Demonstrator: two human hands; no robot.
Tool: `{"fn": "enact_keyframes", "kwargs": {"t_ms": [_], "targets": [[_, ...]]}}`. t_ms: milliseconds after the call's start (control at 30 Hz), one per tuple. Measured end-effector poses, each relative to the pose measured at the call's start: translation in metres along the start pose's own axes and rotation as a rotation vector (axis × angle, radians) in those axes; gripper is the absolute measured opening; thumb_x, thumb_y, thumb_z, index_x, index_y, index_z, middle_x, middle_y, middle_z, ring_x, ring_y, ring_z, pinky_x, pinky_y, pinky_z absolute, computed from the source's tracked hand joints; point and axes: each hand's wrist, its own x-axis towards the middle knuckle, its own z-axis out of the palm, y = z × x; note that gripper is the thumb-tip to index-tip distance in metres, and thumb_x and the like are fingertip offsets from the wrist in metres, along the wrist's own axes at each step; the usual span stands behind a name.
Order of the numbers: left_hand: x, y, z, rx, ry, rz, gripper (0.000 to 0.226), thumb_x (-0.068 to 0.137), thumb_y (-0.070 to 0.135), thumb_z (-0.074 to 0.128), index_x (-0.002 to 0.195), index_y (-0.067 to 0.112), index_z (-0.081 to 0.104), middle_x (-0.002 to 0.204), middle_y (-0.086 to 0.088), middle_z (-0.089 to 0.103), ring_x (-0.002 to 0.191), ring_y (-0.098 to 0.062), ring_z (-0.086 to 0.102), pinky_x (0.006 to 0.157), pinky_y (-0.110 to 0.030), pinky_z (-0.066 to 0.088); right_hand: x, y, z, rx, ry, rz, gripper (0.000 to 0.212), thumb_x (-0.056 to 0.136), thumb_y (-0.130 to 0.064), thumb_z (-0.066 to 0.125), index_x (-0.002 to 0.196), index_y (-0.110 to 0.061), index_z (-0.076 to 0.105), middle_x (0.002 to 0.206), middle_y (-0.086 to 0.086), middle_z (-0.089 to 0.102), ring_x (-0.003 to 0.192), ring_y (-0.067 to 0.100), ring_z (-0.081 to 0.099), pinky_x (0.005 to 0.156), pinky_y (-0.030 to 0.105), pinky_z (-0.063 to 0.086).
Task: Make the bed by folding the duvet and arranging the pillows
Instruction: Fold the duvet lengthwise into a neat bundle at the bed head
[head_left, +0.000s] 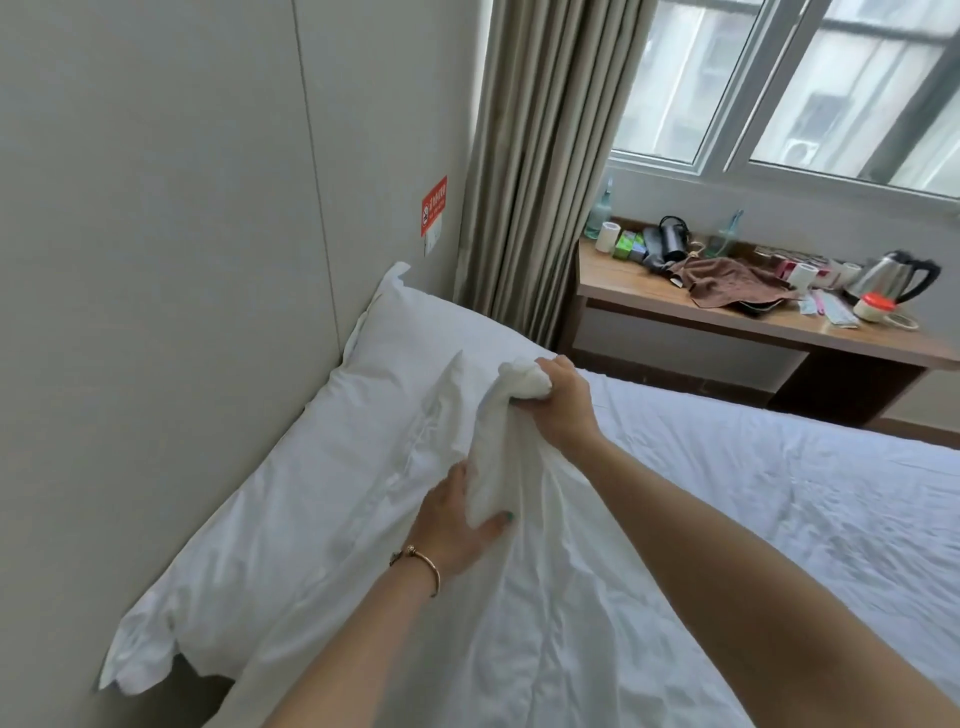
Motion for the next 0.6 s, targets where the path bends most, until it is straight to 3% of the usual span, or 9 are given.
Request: {"fn": "enact_keyframes", "kwargs": {"t_ms": [67, 100, 167, 200, 333, 400, 467, 533, 600], "targets": [[-0.005, -0.001, -0.013, 0.045, 0.013, 0.006, 0.033, 0.090, 0.041, 0.057, 0.114, 0.024, 0.042, 0.107, 0.003, 0.062, 0.097, -0.020, 0.062, 0.086, -0.037, 0.051, 0.001, -0.005, 0.009, -0.047, -0.029, -0.015, 0.016, 0.077, -0.021, 0.077, 0.080, -0.018, 0.061, 0.094, -0.001, 0.049, 0.085, 0.016, 0.047, 0.074, 0.027, 0.040], [-0.006, -0.001, -0.022, 0.090, 0.052, 0.041, 0.025, 0.094, 0.035, 0.051, 0.113, 0.022, 0.042, 0.106, 0.001, 0.063, 0.096, -0.024, 0.062, 0.084, -0.038, 0.051, 0.000, -0.005, 0.014, -0.201, -0.030, -0.050, 0.012, 0.080, -0.026, 0.073, 0.087, -0.023, 0.063, 0.100, -0.002, 0.049, 0.091, 0.018, 0.046, 0.079, 0.030, 0.039], [-0.001, 0.002, -0.042, 0.190, 0.132, 0.114, 0.022, 0.097, 0.026, 0.046, 0.118, 0.019, 0.042, 0.106, -0.005, 0.064, 0.096, -0.032, 0.061, 0.081, -0.040, 0.050, 0.005, -0.007, 0.020, -0.611, -0.038, -0.093, 0.019, 0.086, -0.029, 0.062, 0.105, -0.030, 0.062, 0.111, -0.003, 0.051, 0.101, 0.022, 0.045, 0.084, 0.034, 0.036], [0.005, 0.007, -0.054, 0.251, 0.149, 0.143, 0.023, 0.097, 0.023, 0.045, 0.119, 0.019, 0.042, 0.105, -0.007, 0.065, 0.094, -0.034, 0.061, 0.080, -0.041, 0.050, 0.010, -0.013, 0.020, -0.670, -0.012, -0.058, 0.022, 0.087, -0.026, 0.059, 0.109, -0.029, 0.060, 0.112, -0.002, 0.051, 0.101, 0.024, 0.047, 0.081, 0.034, 0.037], [0.043, 0.030, -0.088, 0.360, 0.195, 0.158, 0.020, 0.096, 0.025, 0.048, 0.115, 0.023, 0.044, 0.095, -0.010, 0.065, 0.085, -0.036, 0.061, 0.074, -0.042, 0.052, 0.033, -0.040, 0.022, -0.352, 0.079, 0.257, 0.023, 0.090, -0.027, 0.057, 0.109, -0.018, 0.047, 0.111, 0.007, 0.045, 0.078, 0.029, 0.051, 0.060, 0.034, 0.039], [0.051, 0.020, -0.085, 0.362, 0.169, 0.036, 0.021, 0.095, 0.030, 0.047, 0.116, 0.026, 0.043, 0.098, -0.009, 0.064, 0.087, -0.035, 0.060, 0.075, -0.039, 0.052, 0.037, -0.040, 0.029, -0.219, 0.015, 0.405, 0.044, 0.090, -0.032, 0.060, 0.124, -0.016, 0.036, 0.129, 0.012, 0.036, 0.091, 0.032, 0.052, 0.068, 0.038, 0.044], [0.046, -0.004, -0.070, 0.408, 0.080, -0.121, 0.032, 0.097, 0.039, 0.042, 0.127, 0.027, 0.040, 0.115, -0.011, 0.061, 0.102, -0.035, 0.059, 0.083, -0.037, 0.049, 0.028, -0.033, 0.044, -0.120, -0.101, 0.539, 0.078, 0.087, -0.033, 0.065, 0.144, -0.022, 0.013, 0.152, 0.014, 0.005, 0.107, 0.035, 0.049, 0.080, 0.037, 0.045], [0.039, -0.027, -0.052, 0.460, -0.005, -0.215, 0.043, 0.099, 0.047, 0.033, 0.136, 0.025, 0.034, 0.128, -0.011, 0.054, 0.113, -0.033, 0.055, 0.091, -0.038, 0.046, 0.009, -0.020, 0.063, -0.145, -0.125, 0.460, 0.085, 0.084, -0.036, 0.069, 0.145, -0.028, 0.011, 0.153, 0.009, -0.004, 0.118, 0.036, 0.043, 0.091, 0.039, 0.044], [0.037, -0.037, -0.043, 0.478, 0.015, -0.220, 0.043, 0.100, 0.048, 0.029, 0.134, 0.023, 0.035, 0.130, -0.010, 0.052, 0.112, -0.033, 0.055, 0.091, -0.039, 0.046, -0.014, -0.004, 0.081, -0.253, -0.115, 0.167, 0.059, 0.087, -0.042, 0.064, 0.135, -0.032, 0.031, 0.145, 0.001, 0.016, 0.131, 0.032, 0.033, 0.100, 0.043, 0.042]]}}
